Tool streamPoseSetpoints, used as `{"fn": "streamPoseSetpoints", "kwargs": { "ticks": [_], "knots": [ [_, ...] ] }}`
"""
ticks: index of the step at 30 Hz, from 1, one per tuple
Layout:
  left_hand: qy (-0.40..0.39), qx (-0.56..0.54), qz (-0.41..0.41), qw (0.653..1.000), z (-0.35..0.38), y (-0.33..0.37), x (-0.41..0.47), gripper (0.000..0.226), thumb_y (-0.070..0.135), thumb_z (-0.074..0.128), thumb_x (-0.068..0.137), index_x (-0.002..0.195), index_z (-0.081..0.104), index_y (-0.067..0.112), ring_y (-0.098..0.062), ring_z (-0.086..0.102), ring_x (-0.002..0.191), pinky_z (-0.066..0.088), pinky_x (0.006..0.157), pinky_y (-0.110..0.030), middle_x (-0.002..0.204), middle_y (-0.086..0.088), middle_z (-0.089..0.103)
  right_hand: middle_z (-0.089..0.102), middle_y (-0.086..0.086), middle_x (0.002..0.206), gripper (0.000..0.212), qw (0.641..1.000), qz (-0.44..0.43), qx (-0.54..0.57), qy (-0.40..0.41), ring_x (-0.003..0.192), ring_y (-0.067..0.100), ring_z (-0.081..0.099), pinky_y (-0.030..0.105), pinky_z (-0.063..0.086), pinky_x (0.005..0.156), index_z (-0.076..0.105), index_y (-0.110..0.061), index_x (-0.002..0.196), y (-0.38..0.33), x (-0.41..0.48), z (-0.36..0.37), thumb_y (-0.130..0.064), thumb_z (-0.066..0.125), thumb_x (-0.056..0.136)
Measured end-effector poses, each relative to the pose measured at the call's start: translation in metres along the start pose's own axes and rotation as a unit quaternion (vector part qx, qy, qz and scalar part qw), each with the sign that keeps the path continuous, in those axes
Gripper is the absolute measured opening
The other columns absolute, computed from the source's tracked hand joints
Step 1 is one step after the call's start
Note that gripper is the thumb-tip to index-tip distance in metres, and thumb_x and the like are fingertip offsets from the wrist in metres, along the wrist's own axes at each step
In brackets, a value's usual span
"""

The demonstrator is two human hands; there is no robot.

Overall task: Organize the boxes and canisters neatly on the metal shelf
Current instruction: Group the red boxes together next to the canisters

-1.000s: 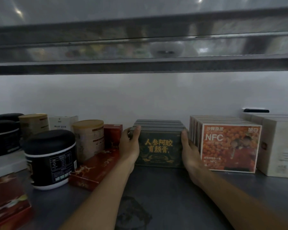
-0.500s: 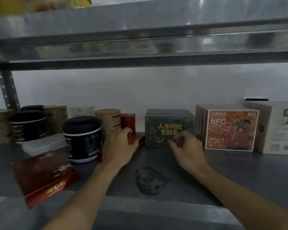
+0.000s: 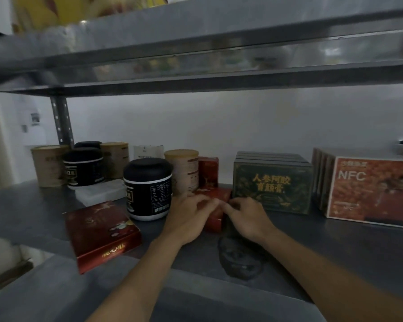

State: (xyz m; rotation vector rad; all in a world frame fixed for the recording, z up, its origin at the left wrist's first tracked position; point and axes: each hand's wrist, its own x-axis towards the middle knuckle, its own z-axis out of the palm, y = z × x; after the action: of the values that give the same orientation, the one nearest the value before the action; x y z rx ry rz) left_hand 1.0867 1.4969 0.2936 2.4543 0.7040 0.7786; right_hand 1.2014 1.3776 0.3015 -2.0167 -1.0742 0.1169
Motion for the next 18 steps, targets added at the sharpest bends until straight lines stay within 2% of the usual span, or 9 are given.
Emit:
{"fn": "streamPoseSetpoints", "kwargs": {
  "ticks": [1,3,5,7,11,13,15,17,18],
  "knots": [
    [0.007,-0.058,-0.018,0.998,-0.0014,-0.0013,0.0027,0.031,0.043,0.051,0.098,0.124,0.064,0.032,-0.016,0.048,0.117,0.035,0.092,-0.025,0.123,0.0,0.054,0.067,-0.005,0.094,0.042,0.999,0.006,0.031,-0.004,0.094,0.013,0.063,0.013,0.044,0.068,0.074,-0.017,0.106,-0.0008,0.0006,0.0003,-0.052,0.055,0.095],
    [0.006,-0.149,-0.064,0.987,-0.0031,-0.0053,0.0055,0.034,0.028,0.059,0.096,0.13,0.059,0.025,-0.012,0.056,0.112,0.041,0.092,-0.022,0.124,0.003,0.059,0.066,-0.008,0.103,0.044,0.995,0.025,0.092,-0.008,0.101,0.011,0.062,0.018,0.042,0.079,0.071,-0.017,0.117,-0.0022,0.0019,0.0002,-0.052,0.06,0.093],
    [0.006,-0.236,-0.104,0.966,-0.0024,-0.009,0.0074,0.041,0.018,0.065,0.092,0.132,0.057,0.02,-0.014,0.06,0.111,0.047,0.098,-0.029,0.126,0.0,0.063,0.065,-0.009,0.112,0.047,0.992,0.04,0.123,-0.008,0.104,0.011,0.059,0.021,0.04,0.085,0.067,-0.016,0.123,-0.002,0.0032,0.0003,-0.05,0.065,0.09],
    [0.019,-0.289,-0.132,0.948,-0.0022,-0.0094,0.0089,0.038,0.011,0.066,0.09,0.128,0.059,0.016,-0.018,0.063,0.108,0.049,0.099,-0.034,0.123,-0.005,0.065,0.065,-0.007,0.116,0.048,0.986,0.056,0.155,-0.004,0.104,0.011,0.059,0.021,0.041,0.085,0.064,-0.016,0.127,-0.0017,0.004,0.0014,-0.045,0.069,0.089],
    [0.025,-0.356,-0.147,0.922,-0.0046,-0.005,0.0069,0.034,0.008,0.07,0.088,0.118,0.059,0.018,-0.014,0.066,0.094,0.051,0.074,-0.022,0.109,-0.003,0.067,0.064,-0.004,0.119,0.057,0.961,0.063,0.269,0.008,0.104,0.011,0.061,0.024,0.047,0.091,0.058,-0.017,0.133,-0.0024,0.0037,0.0036,-0.032,0.079,0.082],
    [0.025,-0.381,-0.147,0.912,-0.0058,-0.0042,0.0053,0.035,0.008,0.072,0.085,0.114,0.059,0.021,-0.014,0.067,0.092,0.051,0.07,-0.019,0.106,-0.004,0.069,0.065,-0.005,0.121,0.056,0.954,0.041,0.296,0.009,0.1,0.006,0.06,0.025,0.047,0.094,0.058,-0.022,0.129,-0.0036,0.0027,0.0045,-0.023,0.082,0.079],
    [0.027,-0.387,-0.146,0.91,-0.0056,-0.0049,0.0055,0.041,0.007,0.075,0.082,0.116,0.058,0.022,-0.017,0.068,0.095,0.054,0.078,-0.024,0.108,-0.007,0.069,0.065,-0.009,0.113,0.058,0.95,0.023,0.311,0.03,0.097,0.002,0.059,0.023,0.048,0.089,0.057,-0.021,0.131,-0.0046,0.0031,0.0043,-0.013,0.079,0.078],
    [0.03,-0.383,-0.138,0.913,-0.0056,-0.0053,0.0071,0.054,0.007,0.078,0.079,0.125,0.053,0.02,-0.02,0.067,0.101,0.053,0.092,-0.032,0.112,-0.008,0.068,0.063,-0.012,0.103,0.05,0.94,0.023,0.332,0.073,0.092,0.002,0.059,0.023,0.05,0.083,0.059,-0.02,0.128,-0.0065,0.0044,-0.0006,-0.007,0.072,0.082],
    [0.033,-0.378,-0.13,0.916,-0.0051,-0.006,0.0085,0.058,0.007,0.079,0.078,0.127,0.05,0.021,-0.019,0.067,0.102,0.052,0.094,-0.033,0.112,-0.008,0.068,0.063,-0.01,0.104,0.045,0.935,0.022,0.341,0.096,0.091,0.002,0.06,0.023,0.05,0.081,0.06,-0.02,0.125,-0.0063,0.0057,-0.0039,-0.005,0.069,0.083]
  ]
}}
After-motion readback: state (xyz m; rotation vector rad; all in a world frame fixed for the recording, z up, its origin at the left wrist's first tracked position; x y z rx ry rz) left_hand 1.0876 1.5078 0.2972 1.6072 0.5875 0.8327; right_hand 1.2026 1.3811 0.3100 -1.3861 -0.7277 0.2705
